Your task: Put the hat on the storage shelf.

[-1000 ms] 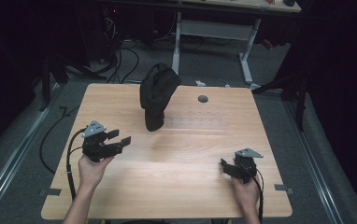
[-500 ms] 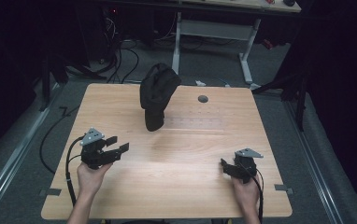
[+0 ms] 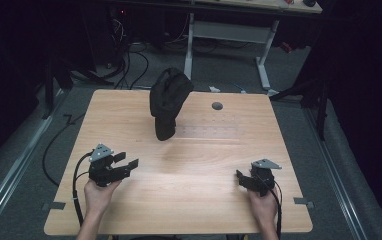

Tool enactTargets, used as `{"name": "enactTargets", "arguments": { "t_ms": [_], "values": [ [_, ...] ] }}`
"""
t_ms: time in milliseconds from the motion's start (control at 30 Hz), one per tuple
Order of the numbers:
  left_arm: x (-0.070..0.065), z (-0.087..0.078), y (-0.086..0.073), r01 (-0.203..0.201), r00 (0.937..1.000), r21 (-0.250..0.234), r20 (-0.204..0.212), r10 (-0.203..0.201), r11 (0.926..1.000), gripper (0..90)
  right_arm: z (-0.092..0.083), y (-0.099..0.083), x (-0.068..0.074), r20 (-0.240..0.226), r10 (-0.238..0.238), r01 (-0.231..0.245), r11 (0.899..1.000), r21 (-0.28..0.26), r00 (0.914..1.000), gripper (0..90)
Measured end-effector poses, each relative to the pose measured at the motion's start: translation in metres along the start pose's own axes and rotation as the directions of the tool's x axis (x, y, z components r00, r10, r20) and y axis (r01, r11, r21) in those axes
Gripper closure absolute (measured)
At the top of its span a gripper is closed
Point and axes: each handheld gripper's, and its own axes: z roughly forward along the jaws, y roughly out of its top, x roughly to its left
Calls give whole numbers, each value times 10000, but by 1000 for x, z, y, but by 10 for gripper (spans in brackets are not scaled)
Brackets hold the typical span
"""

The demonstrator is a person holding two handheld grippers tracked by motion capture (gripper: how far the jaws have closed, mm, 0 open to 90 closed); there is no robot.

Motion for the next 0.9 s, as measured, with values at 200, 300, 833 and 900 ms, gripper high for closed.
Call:
{"name": "enactTargets", "arguments": {
  "t_ms": [200,300,833,900],
  "values": [
    [0,5,-8,-9,10000,188,-94,10,9998,385,0,0,0,0,-16,16,10000,1,10000,333],
    [0,7,-11,-55,9998,267,-169,60,9996,384,0,0,0,2,-12,12,10000,-9,10000,333],
    [3,33,-40,-383,9850,1297,-1619,593,9908,357,0,0,0,-3,-2,2,10000,1,10000,333],
    [3,37,-43,-500,9793,1496,-1869,779,9875,343,0,0,0,2,-13,13,10000,-8,10000,333]
  ]
}}
